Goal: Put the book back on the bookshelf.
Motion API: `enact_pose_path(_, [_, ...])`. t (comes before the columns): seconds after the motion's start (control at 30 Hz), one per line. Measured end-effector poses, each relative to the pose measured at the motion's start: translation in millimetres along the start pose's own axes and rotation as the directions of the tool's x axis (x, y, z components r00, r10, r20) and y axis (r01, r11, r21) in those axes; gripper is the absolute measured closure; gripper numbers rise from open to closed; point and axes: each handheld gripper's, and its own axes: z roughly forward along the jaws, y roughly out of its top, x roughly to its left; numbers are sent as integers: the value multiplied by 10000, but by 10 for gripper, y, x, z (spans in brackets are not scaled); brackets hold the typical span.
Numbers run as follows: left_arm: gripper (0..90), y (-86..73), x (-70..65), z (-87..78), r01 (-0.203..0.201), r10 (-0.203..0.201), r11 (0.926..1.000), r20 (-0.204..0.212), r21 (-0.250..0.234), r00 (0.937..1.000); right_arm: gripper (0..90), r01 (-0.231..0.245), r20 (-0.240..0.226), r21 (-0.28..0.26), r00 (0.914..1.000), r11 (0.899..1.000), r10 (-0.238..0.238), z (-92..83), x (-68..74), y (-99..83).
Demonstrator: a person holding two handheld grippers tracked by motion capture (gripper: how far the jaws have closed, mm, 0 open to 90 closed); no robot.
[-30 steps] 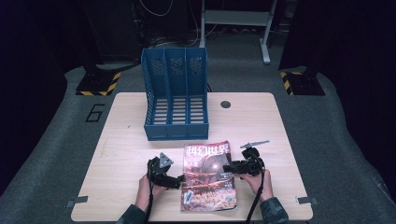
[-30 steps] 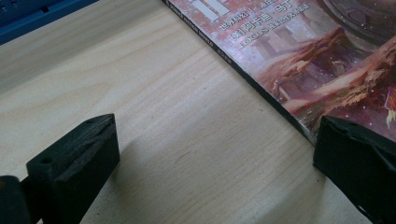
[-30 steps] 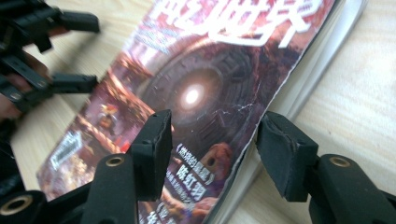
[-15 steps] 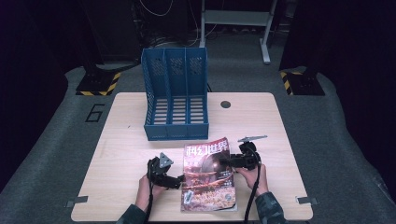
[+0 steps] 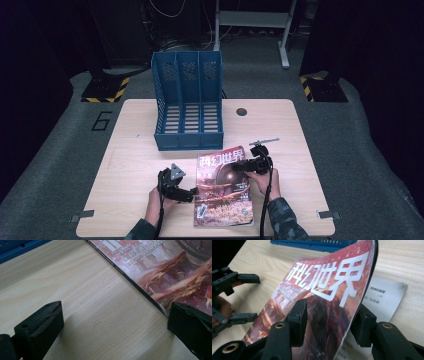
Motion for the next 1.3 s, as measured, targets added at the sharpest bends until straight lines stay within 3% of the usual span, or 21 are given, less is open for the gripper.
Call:
enact_pose_path(0.2, [4,0,0,0,-2,2,10000,2,-3,10000,535,-393,16,344,9992,9986,393,61,-54,29])
enact_pose_path(0.33, [4,0,0,0,-5,5,10000,7,-3,10000,545,-341,56,670,9994,9972,338,149,-93,32])
enact_pose_path(0.57, [5,0,1,-1,-13,13,10000,16,1,10000,723,-291,76,398,9996,9988,288,117,-55,39])
enact_pose_path(0.6, [5,0,1,-1,-8,8,10000,17,1,10000,750,-71,86,339,9999,9994,68,107,-56,41])
enact_pose_path(0.73, [7,0,-2,-2,-18,18,10000,7,-11,10000,870,-23,37,149,10000,9999,23,74,-1,37])
enact_pose_path(0.87, [8,0,-2,-2,-25,25,10000,-5,-6,10000,891,79,-23,-40,10000,10000,-79,57,21,30])
enact_pose_path(1.13, [4,5,21,-17,-97,95,9999,178,138,9998,896,753,-23,-667,9971,9949,-756,-14,137,-4])
enact_pose_path(1.3, [2,-13,64,-28,425,-414,9989,608,-176,9973,896,1281,36,-1002,9917,9867,-1284,-82,251,-8])
